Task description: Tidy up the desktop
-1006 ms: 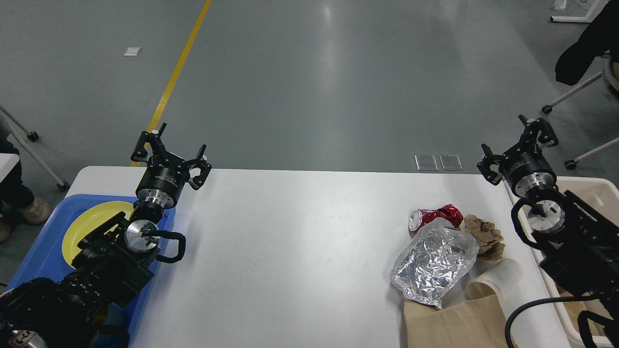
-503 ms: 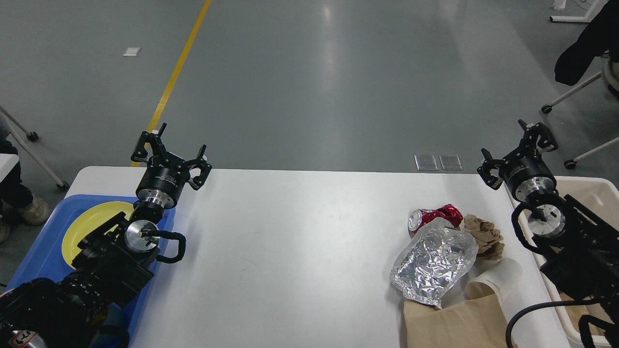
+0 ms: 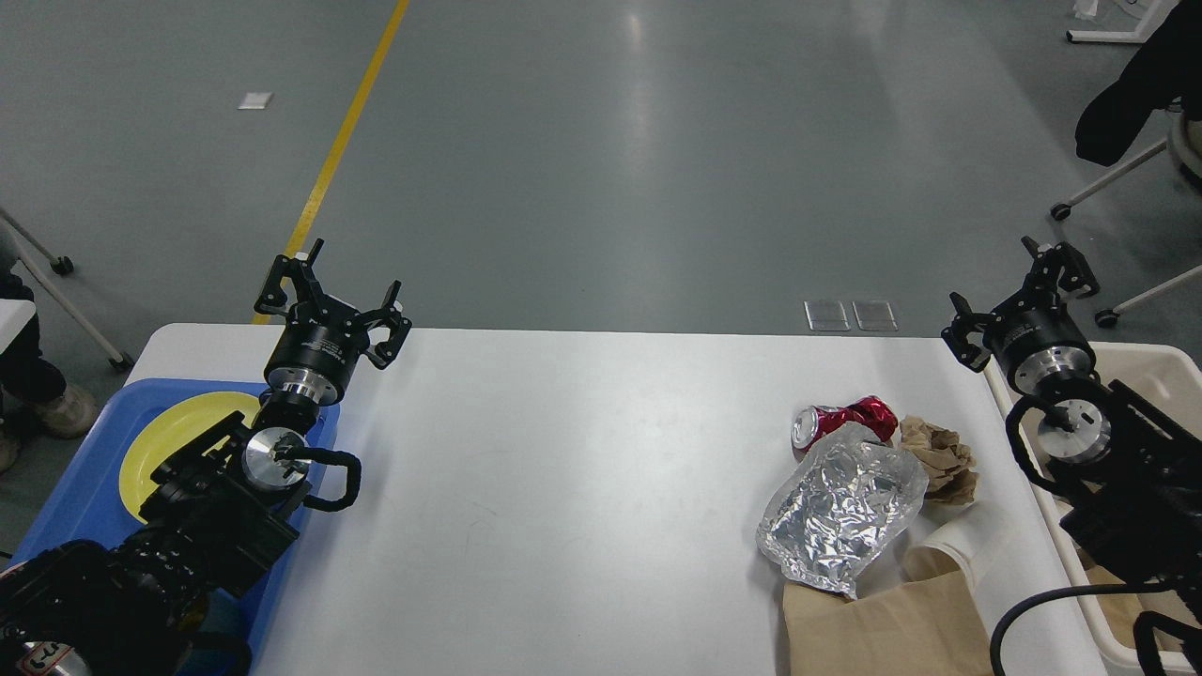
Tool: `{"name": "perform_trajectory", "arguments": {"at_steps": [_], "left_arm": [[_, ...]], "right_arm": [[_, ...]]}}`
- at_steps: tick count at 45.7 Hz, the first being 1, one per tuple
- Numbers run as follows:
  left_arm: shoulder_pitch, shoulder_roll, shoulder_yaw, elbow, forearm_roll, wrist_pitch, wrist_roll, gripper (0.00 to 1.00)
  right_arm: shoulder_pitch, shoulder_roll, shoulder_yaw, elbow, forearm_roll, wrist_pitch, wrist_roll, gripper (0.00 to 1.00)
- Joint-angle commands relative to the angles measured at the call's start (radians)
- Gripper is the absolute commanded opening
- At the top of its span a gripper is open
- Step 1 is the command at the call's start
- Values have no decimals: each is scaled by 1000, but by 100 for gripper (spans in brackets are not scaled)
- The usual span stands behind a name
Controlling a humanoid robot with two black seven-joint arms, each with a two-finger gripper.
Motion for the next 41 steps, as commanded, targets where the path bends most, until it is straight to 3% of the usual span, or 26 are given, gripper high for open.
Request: {"name": "perform_trajectory", "arguments": {"at_steps": [1,11,22,27,41], "left_arm": [[0,0,0,0,0,0,0,97],[0,0,0,0,0,0,0,97],[0,0,0,0,0,0,0,97],[0,0,0,0,0,-1,0,97],[0,0,0,0,0,0,0,97]], "right_arm": [[8,-7,1,0,0,-2,1,100],[48,-70,-68,-14,-7,7,1,100],[129,-266,-539,-15,-7,5,1,100],[177,-418,-780,-11,-3,5,1,100],[449,-619,-1191,38,-8,56,1,100]]}}
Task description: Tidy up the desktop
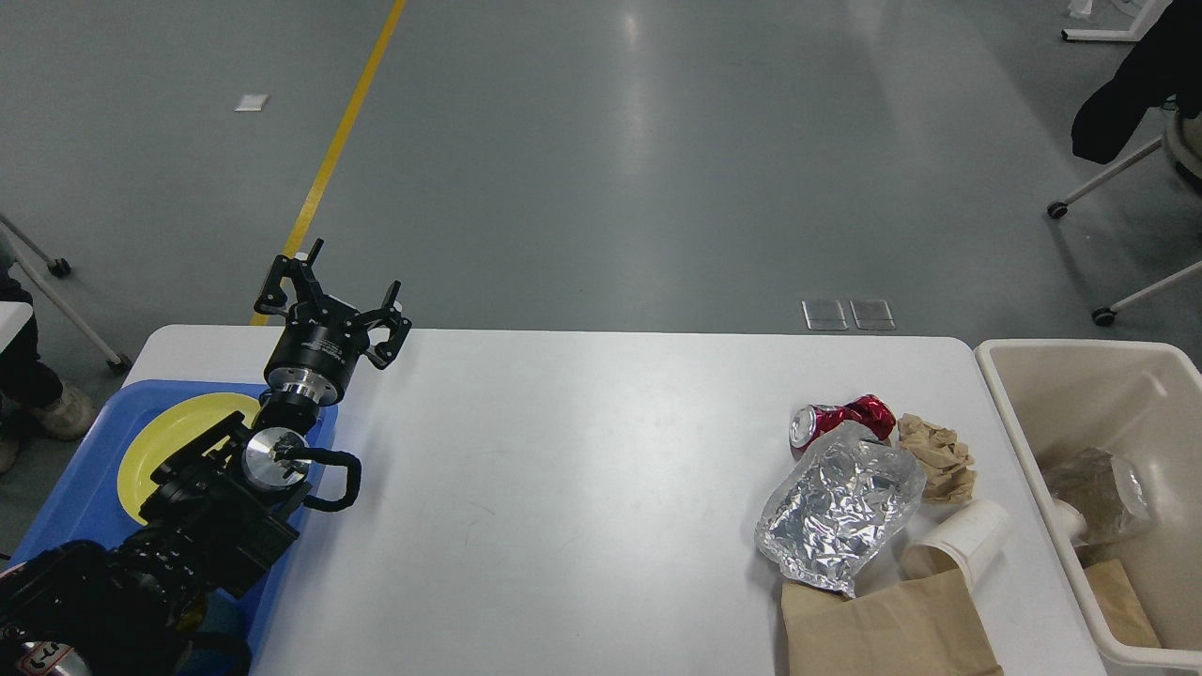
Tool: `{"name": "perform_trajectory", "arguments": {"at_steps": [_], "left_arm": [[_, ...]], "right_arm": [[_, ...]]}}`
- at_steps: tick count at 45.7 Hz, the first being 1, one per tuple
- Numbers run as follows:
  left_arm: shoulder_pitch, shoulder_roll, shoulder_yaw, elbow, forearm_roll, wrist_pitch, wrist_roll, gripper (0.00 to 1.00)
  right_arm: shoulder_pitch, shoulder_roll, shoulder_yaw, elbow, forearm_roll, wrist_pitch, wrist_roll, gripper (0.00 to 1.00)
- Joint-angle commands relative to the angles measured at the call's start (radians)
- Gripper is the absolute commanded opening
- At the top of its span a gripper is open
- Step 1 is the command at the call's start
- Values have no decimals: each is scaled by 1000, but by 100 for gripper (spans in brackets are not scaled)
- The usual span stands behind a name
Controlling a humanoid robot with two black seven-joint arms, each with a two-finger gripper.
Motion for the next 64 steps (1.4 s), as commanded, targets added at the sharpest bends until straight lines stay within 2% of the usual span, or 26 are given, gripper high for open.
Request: {"name": "perform_trajectory", "arguments": {"at_steps": [1,6,12,23,28,38,46,56,64], "left_arm": [[0,0,0,0,0,0,0,97],[0,0,0,0,0,0,0,97],[0,0,0,0,0,0,0,97],[0,0,0,0,0,0,0,97],[0,0,0,0,0,0,0,97],[0,0,0,0,0,0,0,97],[0,0,0,2,0,0,0,97],[0,0,0,0,0,0,0,97],[0,0,0,0,0,0,0,97]], "right_arm": [[141,-91,-154,44,-7,36,0,100],[299,-131,-289,64,-16,83,1,100],[484,-117,-562,56,-120,116,7,100],[735,-25,-942,64,-258,126,7,100],[820,41,-1096,84,-299,181,7,100],[903,145,-1226,199,-291,261,1,100],[933,254,-1340,211,-289,303,1,100],[933,346,-1423,295,-292,309,4,100],[881,381,-1418,369,-295,320,4,100]]}}
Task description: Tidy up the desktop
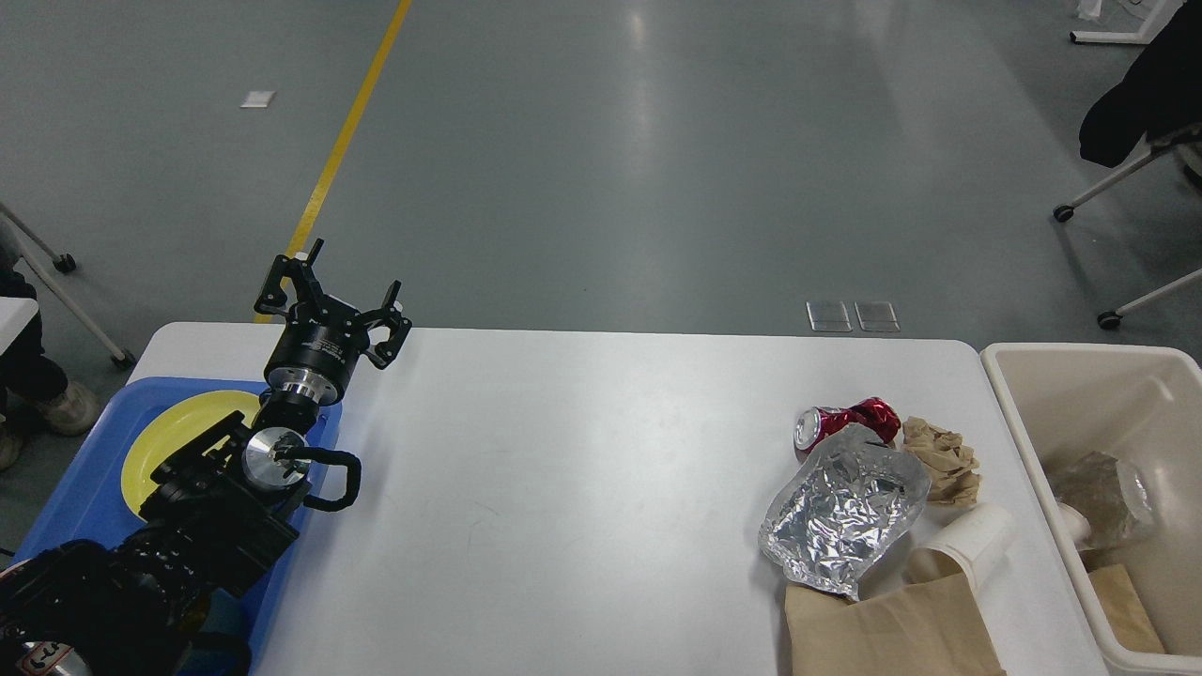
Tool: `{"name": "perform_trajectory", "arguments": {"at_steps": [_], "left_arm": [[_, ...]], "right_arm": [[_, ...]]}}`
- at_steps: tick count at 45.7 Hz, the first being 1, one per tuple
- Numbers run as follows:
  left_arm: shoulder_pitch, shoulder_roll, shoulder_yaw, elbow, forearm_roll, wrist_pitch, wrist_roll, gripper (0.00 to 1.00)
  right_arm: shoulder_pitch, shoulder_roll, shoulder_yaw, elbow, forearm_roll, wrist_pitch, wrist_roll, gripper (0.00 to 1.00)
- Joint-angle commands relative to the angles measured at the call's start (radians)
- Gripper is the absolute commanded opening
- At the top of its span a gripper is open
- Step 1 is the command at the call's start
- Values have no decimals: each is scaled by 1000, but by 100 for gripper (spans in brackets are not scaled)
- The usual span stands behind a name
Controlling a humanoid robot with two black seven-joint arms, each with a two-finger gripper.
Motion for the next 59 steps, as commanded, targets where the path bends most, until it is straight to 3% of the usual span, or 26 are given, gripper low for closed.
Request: {"name": "perform_trajectory", "arguments": {"at_steps": [1,22,44,59], "left_arm": [[0,0,0,0,0,0,0,97],[0,0,0,0,0,0,0,97],[0,0,0,0,0,0,0,97],[0,0,0,0,0,0,0,97]], "right_arm": [[-45,29,6,55,-3,17,0,100],[-324,29,267,164,72,14,-1,100],[-699,72,499,56,220,-61,-3,100],[-766,108,537,23,226,-141,-3,100]]}}
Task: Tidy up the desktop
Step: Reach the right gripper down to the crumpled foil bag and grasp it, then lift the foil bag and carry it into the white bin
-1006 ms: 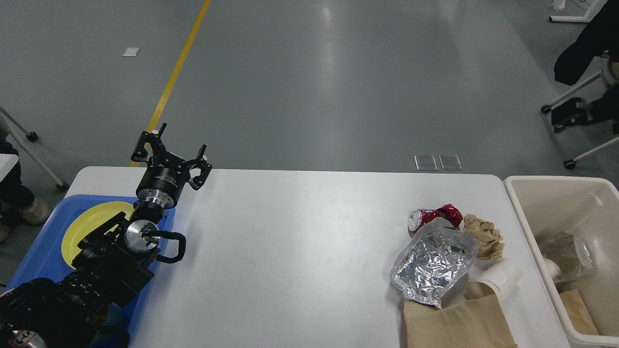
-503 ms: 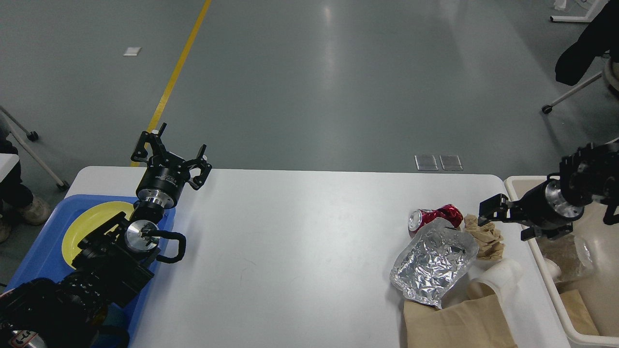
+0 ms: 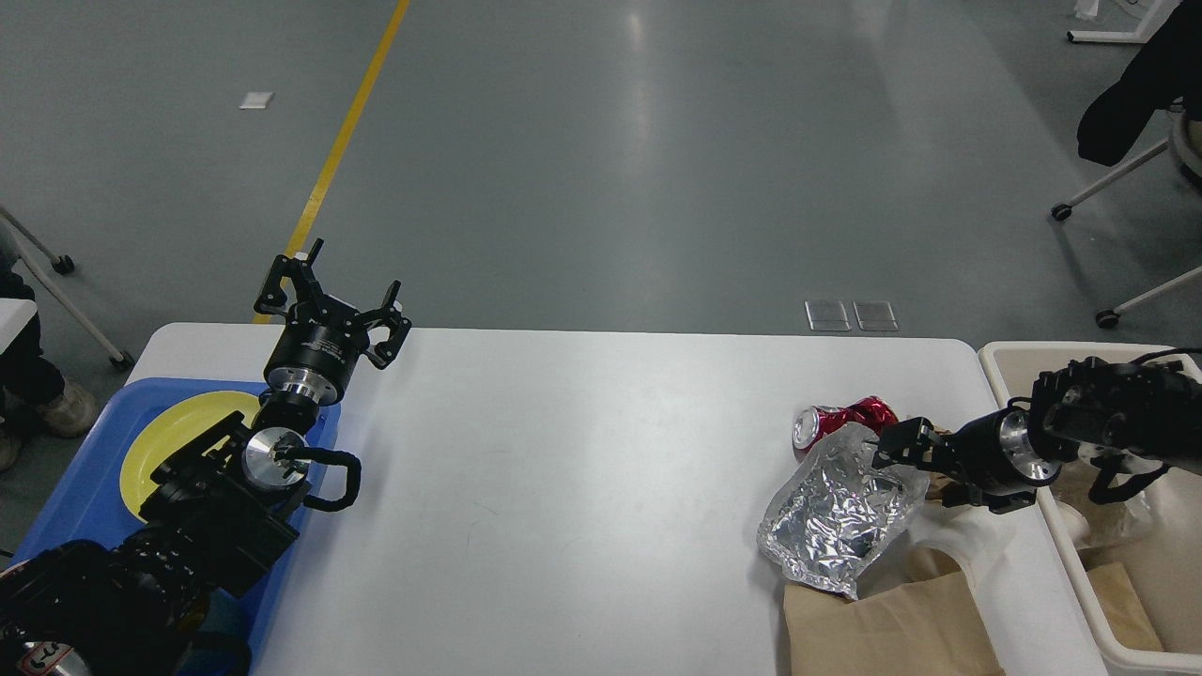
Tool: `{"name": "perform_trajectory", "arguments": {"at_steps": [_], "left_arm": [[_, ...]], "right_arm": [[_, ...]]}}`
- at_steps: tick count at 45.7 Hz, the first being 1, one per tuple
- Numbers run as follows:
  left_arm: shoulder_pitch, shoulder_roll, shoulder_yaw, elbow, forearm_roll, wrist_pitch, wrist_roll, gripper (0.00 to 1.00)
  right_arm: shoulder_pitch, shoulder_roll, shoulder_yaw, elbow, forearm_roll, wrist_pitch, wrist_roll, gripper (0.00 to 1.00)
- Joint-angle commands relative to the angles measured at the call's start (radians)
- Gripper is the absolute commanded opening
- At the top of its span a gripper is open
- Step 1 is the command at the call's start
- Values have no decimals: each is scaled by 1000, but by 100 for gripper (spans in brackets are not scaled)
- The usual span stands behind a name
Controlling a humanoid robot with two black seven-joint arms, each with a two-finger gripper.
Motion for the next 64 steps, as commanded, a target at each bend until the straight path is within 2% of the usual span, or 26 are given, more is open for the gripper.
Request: {"name": "perform_trajectory", "arguments": {"at_steps": [1,13,16,18,23,28,30,39,47,57,64], "left_arm": [[0,0,0,0,0,0,0,97],[0,0,0,0,0,0,0,97],[0,0,0,0,0,0,0,97],[0,0,0,0,0,0,0,97],[0,0,0,0,0,0,0,97],[0,0,0,0,0,0,0,97],[0,0,0,0,0,0,0,97],[0,0,0,0,0,0,0,97],[0,0,0,0,0,0,0,97],[0,0,0,0,0,0,0,97],[0,0,0,0,0,0,0,97]], "right_arm": [[-19,4,1,-2,0,-26,0,100],[-91,10,-15,-33,0,-104,-2,100],[-113,10,-13,-51,2,-104,-2,94],[-124,10,-7,-57,2,-104,-2,83],[-125,11,-7,-53,6,-89,-2,39],[-124,25,-7,-50,8,-87,-2,8],[-122,28,-7,-48,8,-86,-2,0],[-102,30,1,-47,12,2,-2,0],[-47,28,1,-40,12,29,-2,0],[94,5,-39,-39,14,210,-2,0],[197,-21,-82,-16,12,295,-2,0]]}}
